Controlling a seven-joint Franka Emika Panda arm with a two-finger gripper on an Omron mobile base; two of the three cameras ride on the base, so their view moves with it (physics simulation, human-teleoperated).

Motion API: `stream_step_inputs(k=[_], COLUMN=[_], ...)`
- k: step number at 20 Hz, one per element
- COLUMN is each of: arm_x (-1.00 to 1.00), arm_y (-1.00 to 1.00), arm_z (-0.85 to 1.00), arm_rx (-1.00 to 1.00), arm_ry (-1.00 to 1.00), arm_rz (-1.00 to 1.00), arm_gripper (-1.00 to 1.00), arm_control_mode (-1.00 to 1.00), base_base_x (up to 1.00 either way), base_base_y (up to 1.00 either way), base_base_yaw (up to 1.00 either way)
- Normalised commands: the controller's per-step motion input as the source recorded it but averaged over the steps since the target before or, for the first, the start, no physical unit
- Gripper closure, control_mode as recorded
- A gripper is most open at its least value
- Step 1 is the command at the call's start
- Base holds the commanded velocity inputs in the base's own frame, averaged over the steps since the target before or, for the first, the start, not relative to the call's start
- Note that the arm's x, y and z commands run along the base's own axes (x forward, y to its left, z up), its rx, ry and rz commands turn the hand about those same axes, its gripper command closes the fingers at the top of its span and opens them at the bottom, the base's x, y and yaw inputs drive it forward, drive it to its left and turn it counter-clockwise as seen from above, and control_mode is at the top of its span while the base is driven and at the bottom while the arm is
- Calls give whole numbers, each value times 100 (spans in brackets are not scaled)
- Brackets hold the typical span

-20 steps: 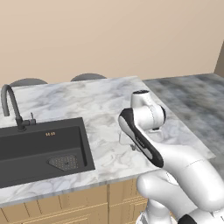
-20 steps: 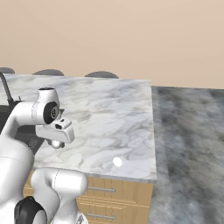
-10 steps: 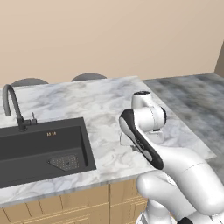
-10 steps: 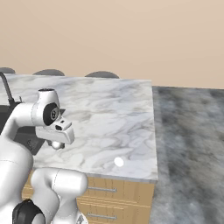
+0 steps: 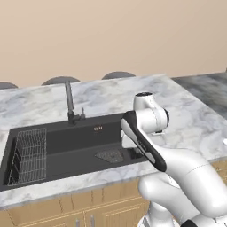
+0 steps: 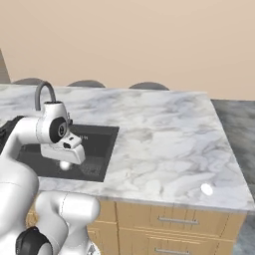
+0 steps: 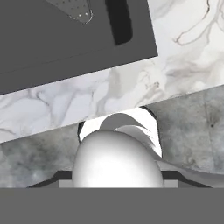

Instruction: Gather the eggs and milk located in the vicinity of the sink area and place them right next to the bowl.

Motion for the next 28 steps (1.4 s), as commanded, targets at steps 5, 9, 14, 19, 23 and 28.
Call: stream_step_inputs(k=[5, 9, 14, 19, 23, 28], arm_x=[0, 0, 0, 0, 0, 0], arm_y=[0, 0, 0, 0, 0, 4], arm_z=[0, 0, 0, 0, 0, 0], arm_rx=[0, 0, 0, 0, 0, 0], arm_ry=[0, 0, 0, 0, 0, 0], arm_rz=[0, 0, 0, 0, 0, 0], arm_gripper=[100, 100, 100, 100, 100, 100], arm_control_mode=[100, 100, 100, 100, 100, -100], base_base_x=[0, 0, 0, 0, 0, 0], base_base_y=[100, 100, 100, 100, 97, 21], base_base_yaw=[0, 0, 0, 0, 0, 0])
